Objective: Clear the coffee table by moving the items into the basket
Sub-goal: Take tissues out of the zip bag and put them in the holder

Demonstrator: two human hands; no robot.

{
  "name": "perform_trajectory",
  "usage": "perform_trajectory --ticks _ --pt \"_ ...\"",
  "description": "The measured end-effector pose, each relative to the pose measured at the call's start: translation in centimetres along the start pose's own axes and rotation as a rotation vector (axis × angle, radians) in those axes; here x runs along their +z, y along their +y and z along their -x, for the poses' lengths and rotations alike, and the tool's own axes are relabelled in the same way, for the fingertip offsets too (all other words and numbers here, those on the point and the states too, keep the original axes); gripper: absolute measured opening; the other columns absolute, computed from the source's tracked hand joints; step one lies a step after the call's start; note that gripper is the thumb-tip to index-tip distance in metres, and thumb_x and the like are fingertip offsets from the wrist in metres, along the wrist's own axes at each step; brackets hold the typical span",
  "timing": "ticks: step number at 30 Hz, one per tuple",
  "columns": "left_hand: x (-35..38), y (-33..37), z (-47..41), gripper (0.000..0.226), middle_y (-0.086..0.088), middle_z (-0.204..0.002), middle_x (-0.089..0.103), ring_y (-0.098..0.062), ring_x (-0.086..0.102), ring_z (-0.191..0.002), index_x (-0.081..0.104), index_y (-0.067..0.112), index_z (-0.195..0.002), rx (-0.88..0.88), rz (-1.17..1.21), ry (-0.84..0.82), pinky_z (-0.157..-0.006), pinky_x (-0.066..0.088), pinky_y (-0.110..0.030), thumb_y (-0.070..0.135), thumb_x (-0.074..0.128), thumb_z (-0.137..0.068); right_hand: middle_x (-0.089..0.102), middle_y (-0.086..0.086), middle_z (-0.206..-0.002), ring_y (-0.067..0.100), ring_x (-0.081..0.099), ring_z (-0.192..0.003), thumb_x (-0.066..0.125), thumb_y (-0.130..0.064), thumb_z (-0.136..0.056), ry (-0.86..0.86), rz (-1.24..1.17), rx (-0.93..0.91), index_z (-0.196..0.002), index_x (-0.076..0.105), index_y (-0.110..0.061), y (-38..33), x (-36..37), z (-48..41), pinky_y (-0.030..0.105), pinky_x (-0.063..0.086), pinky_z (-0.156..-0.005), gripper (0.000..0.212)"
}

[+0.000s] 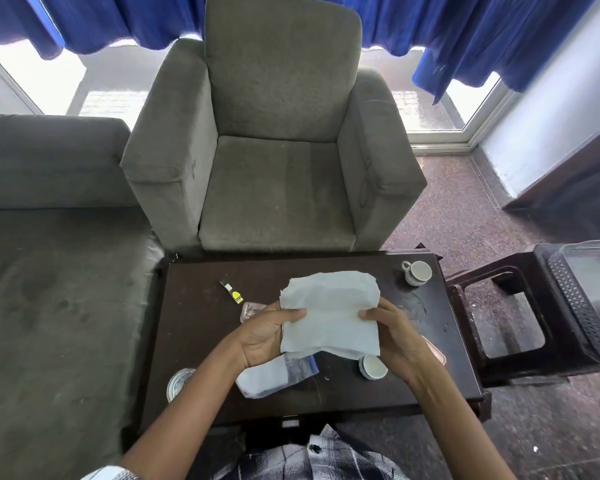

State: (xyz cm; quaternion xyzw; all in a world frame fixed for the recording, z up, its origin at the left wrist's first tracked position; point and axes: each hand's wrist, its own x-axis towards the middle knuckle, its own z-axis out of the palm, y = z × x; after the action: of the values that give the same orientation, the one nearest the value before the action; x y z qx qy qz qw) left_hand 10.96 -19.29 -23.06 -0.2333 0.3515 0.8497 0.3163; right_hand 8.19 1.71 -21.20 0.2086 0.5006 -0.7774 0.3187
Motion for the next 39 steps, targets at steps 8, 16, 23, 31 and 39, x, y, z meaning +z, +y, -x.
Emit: perform_trajectory --ticks 8,16,23,31,39 --pt "-0.1 0.5 0.2 0.034 -0.013 -0.091 0.069 -0.018 0.071 -0.072 0.074 0.009 -0.081 0.001 -0.126 -0.018 -0.066 0.06 -0.029 -0.005 0.045 -0.089 0.072 0.007 -0.073 0.019 0.066 -0.061 0.04 0.022 -0.076 -0.007 0.089 -0.174 -0.05 0.068 -0.008 0.1 -0.6 0.1 0.026 0.052 -0.046 0.05" --pt "0.0 0.4 -0.6 0.031 0.002 -0.072 0.066 -0.009 0.06 -0.06 0.072 0.009 -0.101 -0.012 -0.493 0.121 -0.061 0.053 -0.024 0.027 0.048 -0.093 0.068 0.009 -0.102 0.025 0.06 -0.09 0.034 0.014 -0.08 0.02 0.364 -0.23 -0.055 0.065 -0.008 0.0 -1.7 -0.2 0.034 0.045 -0.071 0.045" --pt "0.1 -1.1 -2.6 0.027 0.0 -0.093 0.068 -0.009 0.063 -0.075 0.073 0.026 -0.091 0.116 -0.645 0.234 -0.063 0.055 -0.024 0.002 0.067 -0.08 0.056 0.008 -0.079 0.019 0.057 -0.066 0.057 -0.001 -0.082 0.204 0.222 -0.046 -0.071 0.049 -0.015 0.5 -3.3 -1.2 0.029 0.052 -0.047 0.019" --pt "1.2 -2.4 -6.6 0.026 -0.009 -0.098 0.066 -0.009 0.063 -0.07 0.069 0.013 -0.096 0.09 -0.579 0.365 -0.058 0.054 -0.016 -0.007 0.06 -0.083 0.058 0.012 -0.067 0.022 0.056 -0.058 0.062 0.017 -0.071 0.412 0.289 -0.004 -0.067 0.053 -0.008 0.9 -8.1 -4.4 0.027 0.051 -0.047 0.027" --pt "1.1 -2.6 -10.5 0.027 -0.002 -0.104 0.068 -0.011 0.064 -0.084 0.063 0.014 -0.107 0.062 -0.638 0.53 -0.067 0.049 -0.021 -0.001 0.051 -0.089 0.049 0.0 -0.058 0.021 0.048 -0.069 0.061 0.005 -0.066 0.729 0.795 -0.114 -0.053 0.047 -0.015 -0.6 -14.1 -13.5 0.031 0.036 -0.062 0.027"
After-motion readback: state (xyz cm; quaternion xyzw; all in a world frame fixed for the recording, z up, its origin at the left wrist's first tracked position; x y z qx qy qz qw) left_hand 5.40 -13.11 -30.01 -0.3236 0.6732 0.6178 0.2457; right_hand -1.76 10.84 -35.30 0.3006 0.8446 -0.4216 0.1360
